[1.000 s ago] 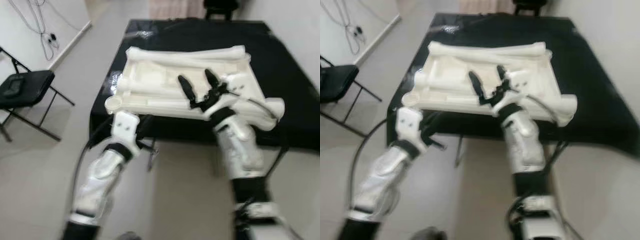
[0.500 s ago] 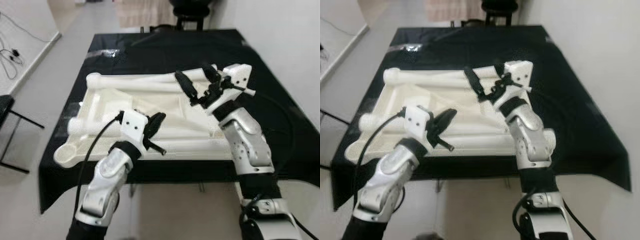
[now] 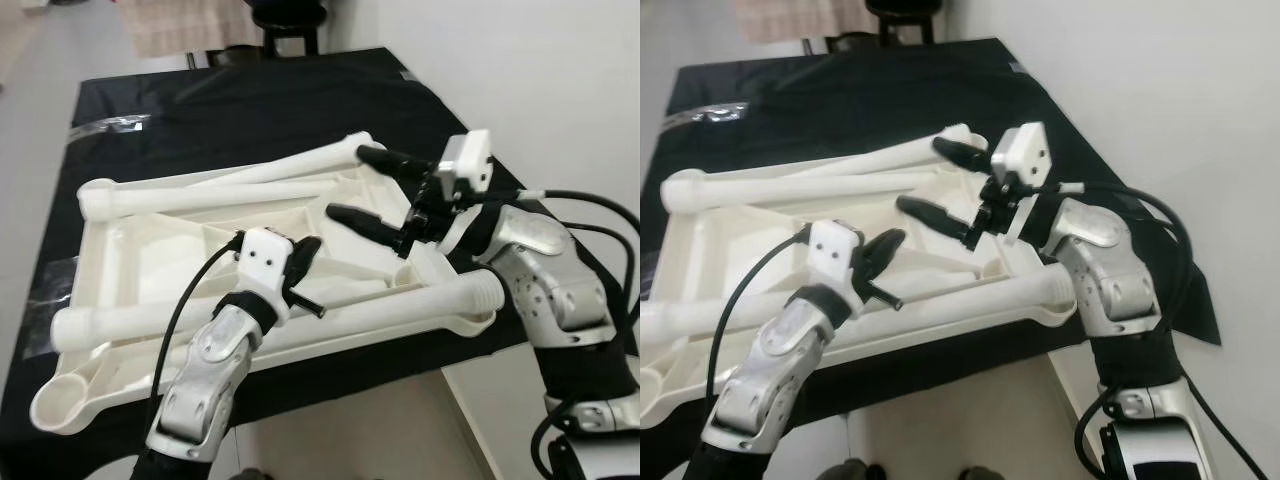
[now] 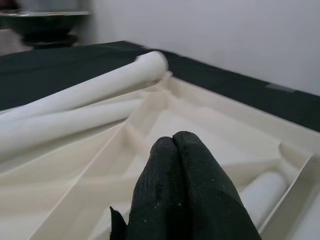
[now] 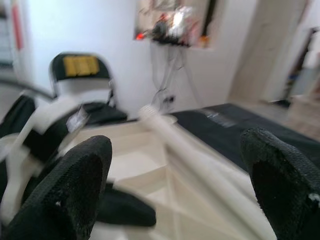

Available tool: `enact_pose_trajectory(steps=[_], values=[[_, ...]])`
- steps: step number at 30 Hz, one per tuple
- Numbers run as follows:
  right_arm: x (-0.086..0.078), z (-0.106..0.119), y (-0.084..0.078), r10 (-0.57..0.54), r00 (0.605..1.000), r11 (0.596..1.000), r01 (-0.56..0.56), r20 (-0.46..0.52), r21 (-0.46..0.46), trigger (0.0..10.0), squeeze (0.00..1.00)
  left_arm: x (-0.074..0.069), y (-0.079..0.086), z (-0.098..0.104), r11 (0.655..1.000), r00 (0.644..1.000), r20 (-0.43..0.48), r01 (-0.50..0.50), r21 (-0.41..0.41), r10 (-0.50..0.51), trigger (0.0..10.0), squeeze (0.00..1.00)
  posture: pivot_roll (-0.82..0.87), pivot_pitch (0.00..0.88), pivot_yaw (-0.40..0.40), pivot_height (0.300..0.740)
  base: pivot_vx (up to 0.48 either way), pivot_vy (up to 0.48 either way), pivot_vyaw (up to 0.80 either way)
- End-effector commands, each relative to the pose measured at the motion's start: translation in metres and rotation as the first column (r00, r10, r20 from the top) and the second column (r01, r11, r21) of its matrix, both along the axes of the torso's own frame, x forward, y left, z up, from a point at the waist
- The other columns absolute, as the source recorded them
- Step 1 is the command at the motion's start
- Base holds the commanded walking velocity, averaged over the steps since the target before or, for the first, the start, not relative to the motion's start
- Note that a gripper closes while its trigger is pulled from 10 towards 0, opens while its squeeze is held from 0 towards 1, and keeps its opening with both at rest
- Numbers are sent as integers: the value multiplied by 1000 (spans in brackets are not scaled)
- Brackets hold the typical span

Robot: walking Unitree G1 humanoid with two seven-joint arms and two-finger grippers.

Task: Building children table

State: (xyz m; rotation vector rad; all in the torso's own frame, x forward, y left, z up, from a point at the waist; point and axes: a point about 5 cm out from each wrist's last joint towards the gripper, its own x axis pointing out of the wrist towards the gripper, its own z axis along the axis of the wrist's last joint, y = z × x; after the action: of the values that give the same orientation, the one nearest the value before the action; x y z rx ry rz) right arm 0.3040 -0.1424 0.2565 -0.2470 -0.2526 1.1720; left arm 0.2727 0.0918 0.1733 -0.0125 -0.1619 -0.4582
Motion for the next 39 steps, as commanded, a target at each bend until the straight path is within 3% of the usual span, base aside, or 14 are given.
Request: enact_pose_trajectory(steps=[1, 4, 7, 9, 11, 13, 14, 16, 17, 19, 25, 35, 37, 39], values=[[-9, -9, 1, 91, 995, 992, -94, -37, -88, 10000, 0, -5, 0, -5, 1000, 999, -35, -3, 29, 4, 10000, 0, 28, 124, -47, 740, 0, 0, 0], [-12, -11, -1, 120, 992, 985, -125, -50, -121, 10000, 0, -7, 0, -7, 1000, 999, -48, -1, 32, 2, 10000, 0, 28, 124, -47, 740, 0, 0, 0], [-19, -13, -6, 196, 977, 952, -211, -90, -220, 10000, 0, -12, -1, -12, 998, 997, -79, 10, 60, -5, 10000, 0, 34, 131, -44, 740, 0, 0, 0], [-23, -12, -12, 258, 956, 904, -290, -142, -314, 10000, 0, -19, -3, -14, 996, 994, -106, 43, 77, -35, 10000, 0, 39, 138, -41, 740, 0, 0, 0], [-24, -11, -14, 277, 948, 887, -316, -160, -338, 10000, 0, -21, -3, -14, 995, 992, -114, 59, 79, -50, 10000, 0, 40, 138, -41, 740, 0, 0, 0], [-28, -14, -21, 307, 927, 810, -373, -215, -453, 10000, 0, -30, -2, -13, 989, 983, -146, 121, 84, -108, 10000, 0, 47, 146, -39, 740, 0, 0, 0], [-28, -14, -21, 307, 927, 810, -373, -215, -453, 10000, 0, -30, -2, -13, 989, 983, -146, 121, 84, -108, 10000, 0, 47, 146, -39, 740, 0, 0, 0], [-27, -24, -30, 277, 923, 709, -383, -266, -593, 10000, 0, -38, 1, -16, 977, 967, -196, 186, 108, -163, 10000, 0, 52, 151, -38, 740, 0, 0, 0], [-27, -24, -30, 277, 923, 709, -383, -266, -593, 10000, 0, -38, 1, -16, 977, 967, -196, 186, 108, -163, 10000, 0, 52, 151, -38, 740, 0, 0, 0], [-23, -30, -40, 231, 930, 614, -368, -287, -698, 10000, 0, -49, 3, -22, 960, 941, -259, 254, 121, -217, 10000, 0, 52, 159, -39, 740, 0, 0, 0], [-15, -27, -50, 165, 947, 569, -320, -276, -757, 10000, 0, -58, 4, -28, 948, 917, -312, 296, 120, -247, 10000, 0, 47, 173, -43, 740, 0, 0, 0], [-1, -10, -84, 13, 976, 458, -197, -216, -867, 10000, 0, -69, 8, -27, 942, 903, -347, 312, 122, -254, 10000, 0, 41, 200, -56, 740, 0, 0, 0], [-1, -12, -94, -5, 977, 354, -199, -214, -914, 10000, 0, -71, 9, -26, 944, 903, -352, 307, 122, -248, 10000, 0, 33, 206, -64, 740, 0, 0, 0], [-2, -15, -97, -8, 975, 287, -212, -223, -934, 10000, 0, -70, 8, -26, 947, 906, -350, 297, 121, -239, 10000, 0, 29, 209, -69, 740, 0, 0, 0]])
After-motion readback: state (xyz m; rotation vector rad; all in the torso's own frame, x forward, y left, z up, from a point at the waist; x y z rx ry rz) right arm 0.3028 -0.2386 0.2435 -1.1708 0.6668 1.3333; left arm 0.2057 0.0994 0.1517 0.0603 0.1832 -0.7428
